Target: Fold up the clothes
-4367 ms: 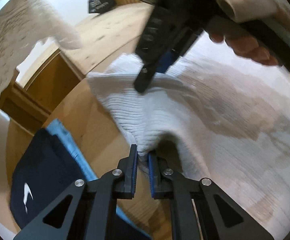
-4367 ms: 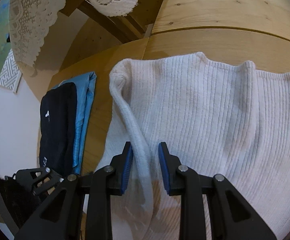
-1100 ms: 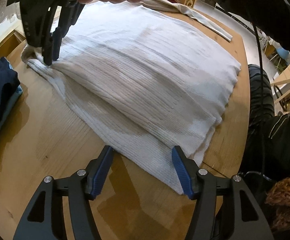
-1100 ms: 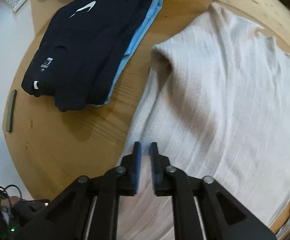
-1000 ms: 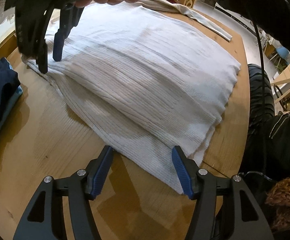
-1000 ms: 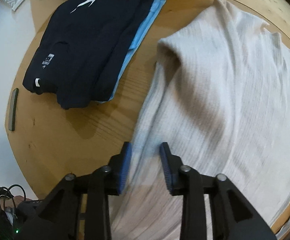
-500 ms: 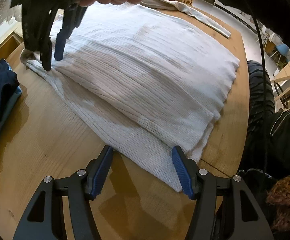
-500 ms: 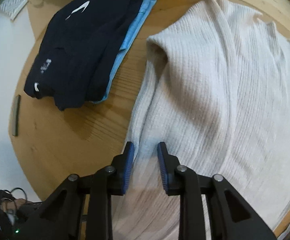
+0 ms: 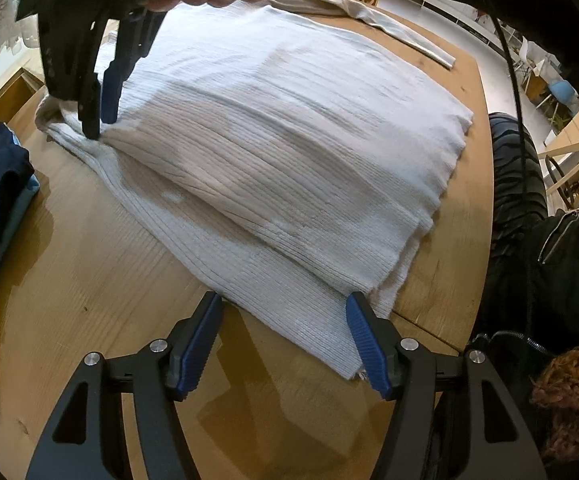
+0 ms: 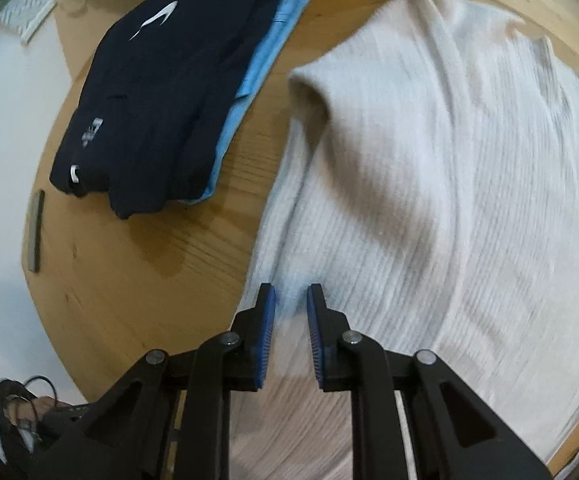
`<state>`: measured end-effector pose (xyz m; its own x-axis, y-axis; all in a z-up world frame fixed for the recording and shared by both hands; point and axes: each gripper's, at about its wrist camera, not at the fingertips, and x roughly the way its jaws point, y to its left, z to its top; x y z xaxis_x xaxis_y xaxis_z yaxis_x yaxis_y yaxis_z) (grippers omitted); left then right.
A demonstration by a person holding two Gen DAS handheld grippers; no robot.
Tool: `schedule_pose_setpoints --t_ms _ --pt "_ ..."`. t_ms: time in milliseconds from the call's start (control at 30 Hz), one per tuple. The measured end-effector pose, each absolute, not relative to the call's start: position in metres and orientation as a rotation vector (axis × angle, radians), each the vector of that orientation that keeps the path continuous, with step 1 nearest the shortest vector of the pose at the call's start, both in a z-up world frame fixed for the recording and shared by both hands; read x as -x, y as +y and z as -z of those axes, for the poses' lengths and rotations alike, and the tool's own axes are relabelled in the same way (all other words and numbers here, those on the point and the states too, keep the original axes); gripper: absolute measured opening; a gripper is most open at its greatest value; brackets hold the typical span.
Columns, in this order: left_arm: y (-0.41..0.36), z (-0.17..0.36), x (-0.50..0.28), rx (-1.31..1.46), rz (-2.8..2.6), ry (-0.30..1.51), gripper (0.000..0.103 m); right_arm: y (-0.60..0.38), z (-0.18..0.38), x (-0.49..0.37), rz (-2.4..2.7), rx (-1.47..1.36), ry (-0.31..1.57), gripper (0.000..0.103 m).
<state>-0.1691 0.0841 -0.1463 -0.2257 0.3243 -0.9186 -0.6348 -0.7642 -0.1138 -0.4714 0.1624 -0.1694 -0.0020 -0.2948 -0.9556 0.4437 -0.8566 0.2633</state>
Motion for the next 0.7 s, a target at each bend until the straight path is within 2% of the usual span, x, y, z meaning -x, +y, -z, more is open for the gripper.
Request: schedule_pose_setpoints --t_ms 233,300,467,567,633,700 --pt "0.084 0.146 0.167 1.417 -2.031 0.398 0.061 0.144 0.165 0.464 1.934 -1.722 0.372 0.015" --pt "0.085 0.146 0.167 1.416 -2.033 0.395 0.061 0.149 0.162 0.468 1.91 -1.719 0.306 0.006" --pt "0.083 0.145 0.165 1.418 -2.026 0.379 0.061 0.169 0.142 0.47 1.782 -1.655 0.019 0.005" --pt "0.083 0.144 0.164 1.428 -2.013 0.376 0.061 0.155 0.158 0.46 1.716 -1.712 0.197 0.006" --pt "0.081 0.143 0.165 1.445 -2.012 0.372 0.061 0.151 0.156 0.459 1.733 -1.719 0.232 0.008" --pt "0.076 0.139 0.164 1.442 -2.024 0.373 0.061 0.156 0.142 0.465 1.772 -1.678 0.197 0.02"
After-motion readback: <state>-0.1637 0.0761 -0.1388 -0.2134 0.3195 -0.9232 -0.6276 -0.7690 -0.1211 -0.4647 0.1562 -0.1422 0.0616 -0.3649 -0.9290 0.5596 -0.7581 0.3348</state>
